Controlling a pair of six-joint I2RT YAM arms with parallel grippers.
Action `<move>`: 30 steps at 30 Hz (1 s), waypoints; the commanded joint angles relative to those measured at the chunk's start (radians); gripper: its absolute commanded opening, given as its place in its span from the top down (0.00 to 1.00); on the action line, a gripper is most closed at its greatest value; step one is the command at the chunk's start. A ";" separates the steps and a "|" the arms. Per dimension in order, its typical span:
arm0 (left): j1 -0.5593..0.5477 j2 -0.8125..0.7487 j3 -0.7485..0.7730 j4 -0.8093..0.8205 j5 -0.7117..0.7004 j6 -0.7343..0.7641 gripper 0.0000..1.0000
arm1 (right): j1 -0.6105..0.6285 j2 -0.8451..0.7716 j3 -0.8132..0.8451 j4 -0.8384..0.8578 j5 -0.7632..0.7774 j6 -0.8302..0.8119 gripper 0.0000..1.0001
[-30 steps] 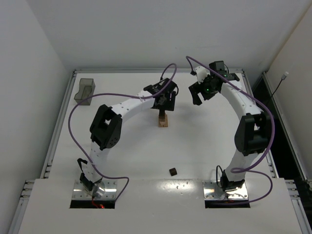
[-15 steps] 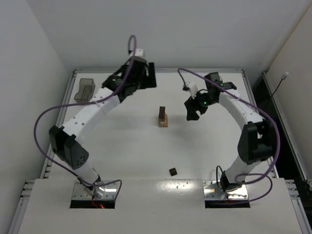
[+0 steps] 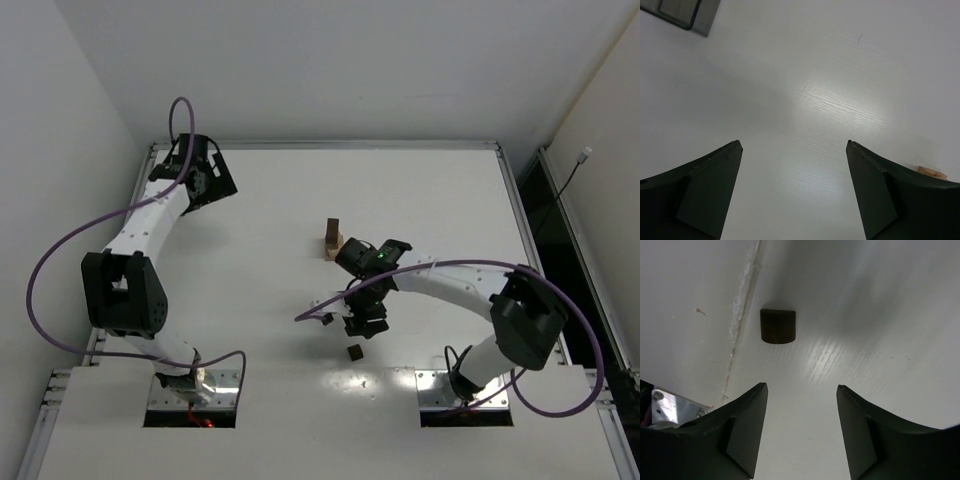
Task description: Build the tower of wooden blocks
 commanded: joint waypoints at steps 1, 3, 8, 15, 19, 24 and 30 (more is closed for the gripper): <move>0.037 -0.048 0.002 0.056 0.053 -0.006 0.17 | 0.012 0.015 0.003 -0.006 0.031 -0.118 0.46; 0.052 -0.048 0.002 0.056 0.062 -0.006 0.17 | 0.024 0.027 0.003 -0.006 0.044 -0.131 0.46; 0.096 -0.039 0.002 0.065 0.073 -0.006 0.17 | 0.092 0.075 0.043 -0.057 0.090 -0.140 0.46; 0.115 -0.030 -0.018 0.076 0.082 -0.017 0.17 | 0.147 0.162 0.120 -0.147 0.109 -0.074 0.46; 0.136 0.016 0.011 0.067 0.093 -0.017 0.17 | 0.156 0.226 0.181 -0.184 0.065 -0.001 0.46; 0.136 0.059 0.033 0.067 0.073 -0.063 0.17 | 0.107 0.220 0.196 -0.187 0.032 0.105 0.46; 0.136 -0.001 -0.102 0.108 0.054 -0.063 0.17 | -0.034 0.196 0.209 -0.207 -0.018 0.361 0.44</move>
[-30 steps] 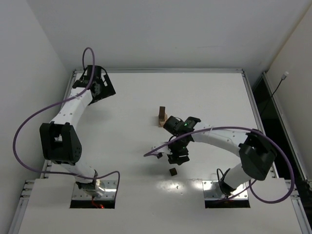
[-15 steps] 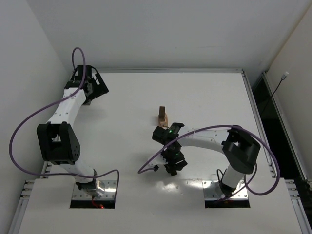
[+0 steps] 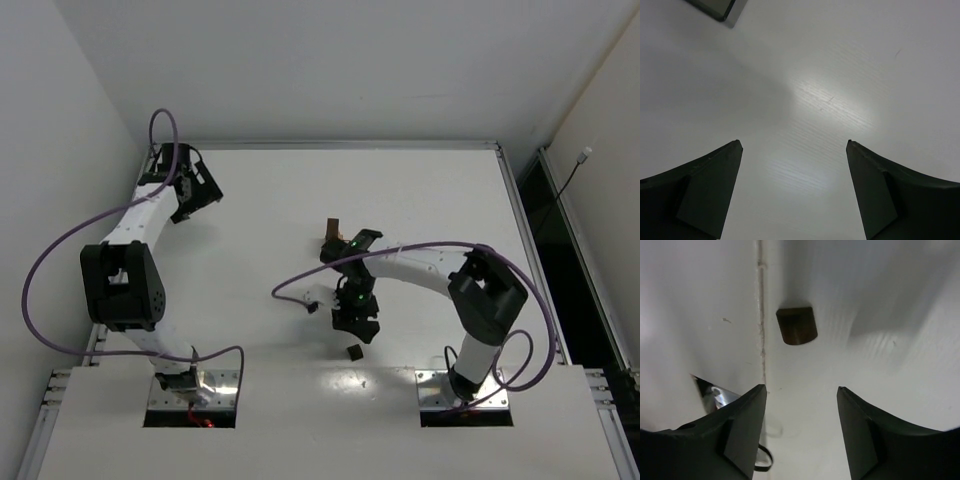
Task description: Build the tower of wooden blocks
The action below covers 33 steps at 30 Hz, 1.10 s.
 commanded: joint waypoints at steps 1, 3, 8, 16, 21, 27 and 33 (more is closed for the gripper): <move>0.011 -0.052 -0.066 0.029 -0.012 -0.018 0.17 | -0.087 -0.035 0.040 -0.049 -0.084 0.165 0.41; 0.011 -0.095 -0.086 0.029 -0.012 -0.009 0.17 | -0.133 -0.035 0.029 -0.060 -0.064 0.165 0.40; 0.011 -0.192 -0.104 0.075 0.006 0.057 0.17 | -0.260 -0.026 0.064 -0.023 -0.003 0.165 0.37; 0.011 -0.238 -0.068 0.101 0.023 0.322 0.17 | -0.478 -0.017 0.286 0.060 0.154 0.287 0.30; 0.002 -0.209 -0.037 0.078 -0.132 0.397 0.17 | -0.520 -0.121 0.334 0.190 0.142 0.413 0.00; -0.049 -0.175 -0.017 0.099 -0.176 0.347 0.17 | -0.500 -0.083 0.368 0.084 0.100 0.625 0.30; -0.070 -0.106 0.006 0.109 -0.190 0.302 0.17 | -0.405 -0.098 0.293 -0.009 0.002 0.729 0.50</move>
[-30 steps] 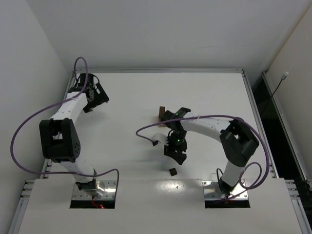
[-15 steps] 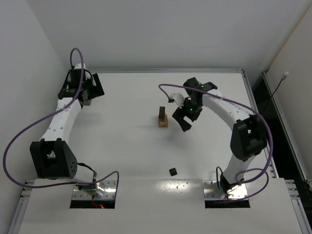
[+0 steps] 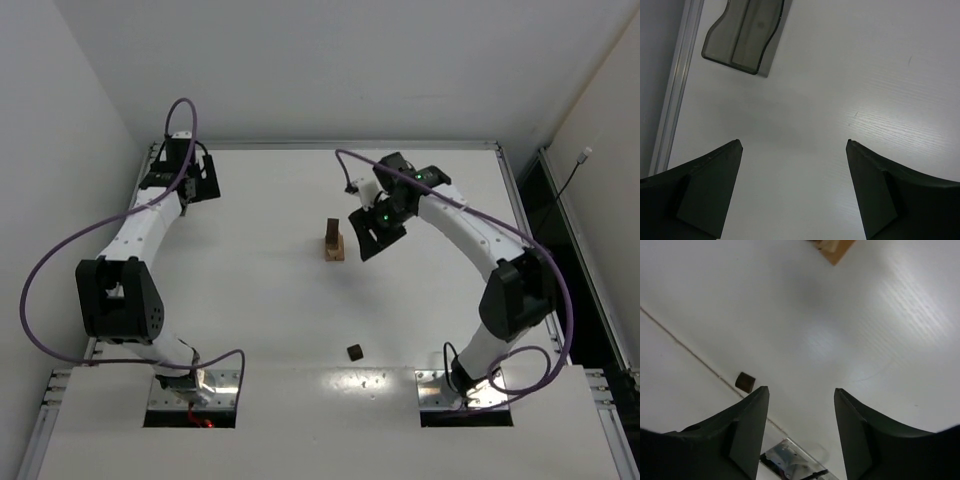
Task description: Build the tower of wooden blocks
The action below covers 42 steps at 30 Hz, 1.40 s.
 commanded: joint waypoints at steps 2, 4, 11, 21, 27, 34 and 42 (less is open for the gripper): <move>-0.009 -0.007 0.043 0.026 -0.030 -0.040 0.17 | 0.141 -0.065 -0.163 -0.012 -0.048 0.153 0.49; -0.009 -0.059 0.005 0.055 -0.011 -0.052 0.17 | 0.198 -0.108 -0.266 0.039 -0.002 0.165 0.46; -0.009 -0.161 -0.054 0.044 -0.022 -0.181 0.17 | 0.274 -0.035 -0.205 -0.045 0.049 0.266 0.50; 0.033 -0.170 -0.034 0.065 -0.014 -0.140 0.17 | 0.480 0.010 -0.256 -0.045 0.081 0.340 0.46; 0.080 -0.199 -0.075 0.065 0.027 -0.151 0.17 | 0.547 0.065 -0.279 -0.014 0.042 0.360 0.47; 0.154 -0.228 -0.107 0.065 0.058 -0.171 0.17 | 0.534 0.128 -0.328 -0.015 0.061 0.348 0.44; 0.205 -0.228 -0.107 0.076 0.088 -0.171 0.17 | 0.534 0.209 -0.303 -0.024 0.071 0.357 0.44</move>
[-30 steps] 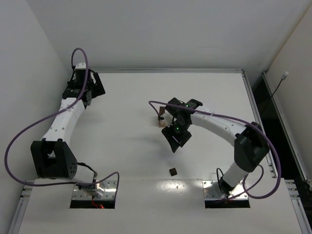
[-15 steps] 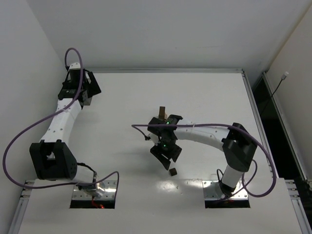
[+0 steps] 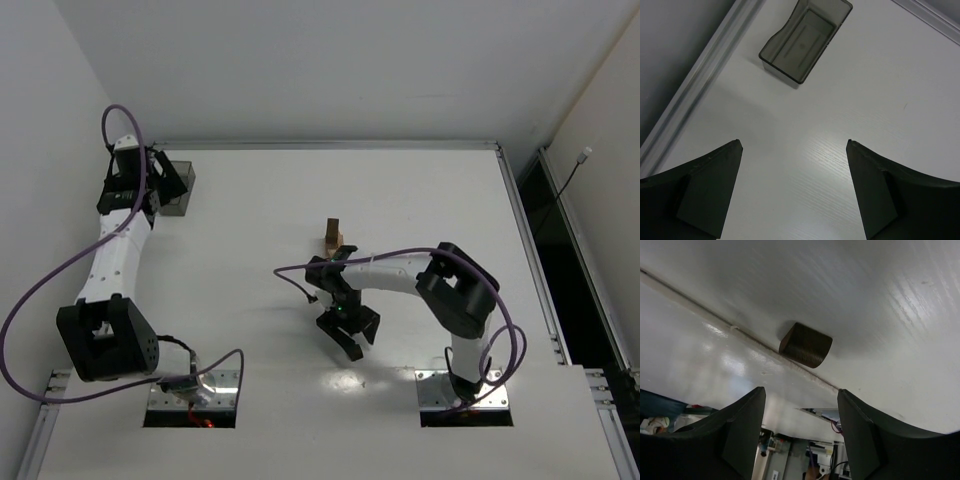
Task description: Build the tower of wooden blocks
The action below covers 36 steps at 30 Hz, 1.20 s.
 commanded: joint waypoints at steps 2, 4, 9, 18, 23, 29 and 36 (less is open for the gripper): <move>0.043 -0.036 -0.024 0.047 0.031 -0.013 0.17 | 0.001 0.037 0.043 -0.004 0.010 0.036 0.44; 0.057 -0.036 -0.038 0.047 0.040 -0.013 0.17 | 0.010 0.066 0.067 -0.004 0.010 0.048 0.44; 0.094 -0.036 -0.058 0.047 0.052 -0.004 0.17 | 0.030 0.101 0.100 -0.013 0.051 0.092 0.42; 0.164 -0.036 -0.047 0.058 0.100 0.005 0.17 | 0.041 0.141 0.130 -0.024 0.084 0.131 0.42; 0.198 -0.018 -0.038 0.067 0.130 0.005 0.17 | 0.041 0.160 0.112 -0.024 0.073 0.131 0.45; 0.240 -0.009 -0.038 0.058 0.141 0.005 0.17 | 0.041 0.170 0.103 -0.015 0.052 0.131 0.48; 0.280 0.036 0.002 0.058 0.173 -0.006 0.17 | 0.041 0.189 0.093 -0.015 0.042 0.131 0.54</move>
